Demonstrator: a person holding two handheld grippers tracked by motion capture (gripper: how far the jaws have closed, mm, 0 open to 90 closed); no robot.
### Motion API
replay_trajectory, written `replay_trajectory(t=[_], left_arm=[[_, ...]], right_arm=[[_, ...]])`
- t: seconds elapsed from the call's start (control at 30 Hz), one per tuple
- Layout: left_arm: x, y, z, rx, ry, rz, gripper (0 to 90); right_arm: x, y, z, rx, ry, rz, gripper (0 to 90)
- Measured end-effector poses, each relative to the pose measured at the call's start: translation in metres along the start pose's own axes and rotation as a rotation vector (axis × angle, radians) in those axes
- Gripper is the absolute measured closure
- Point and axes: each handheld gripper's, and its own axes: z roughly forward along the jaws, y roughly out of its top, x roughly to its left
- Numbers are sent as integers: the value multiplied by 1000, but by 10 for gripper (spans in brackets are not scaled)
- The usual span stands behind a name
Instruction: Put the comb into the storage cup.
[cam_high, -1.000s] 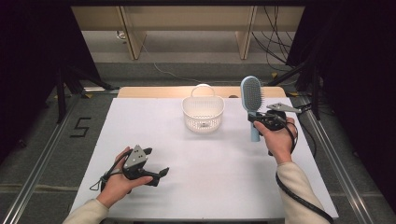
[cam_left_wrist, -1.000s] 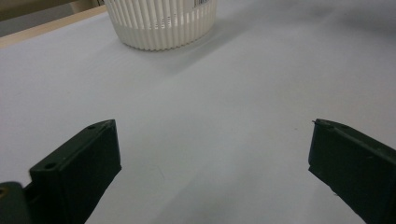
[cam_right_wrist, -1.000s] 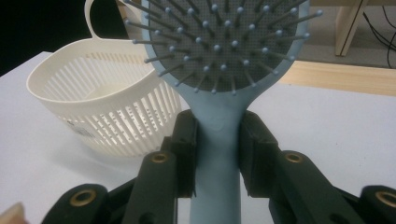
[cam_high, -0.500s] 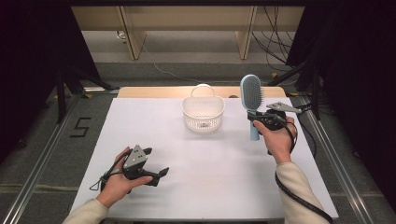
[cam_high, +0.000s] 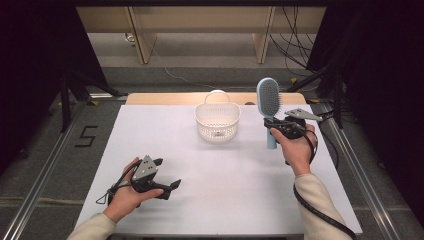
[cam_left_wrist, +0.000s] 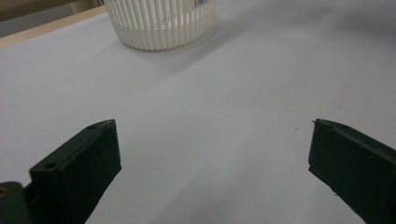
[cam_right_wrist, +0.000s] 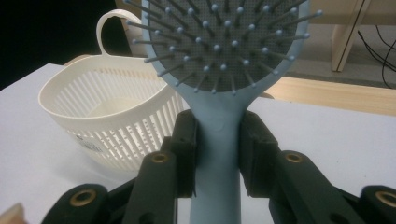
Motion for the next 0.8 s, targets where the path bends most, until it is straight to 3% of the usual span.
replay_trajectory(t=[0.8], left_arm=[[0, 0, 0, -1, -1, 2, 16]], right_arm=[[7, 2, 1, -11, 8, -8, 707]])
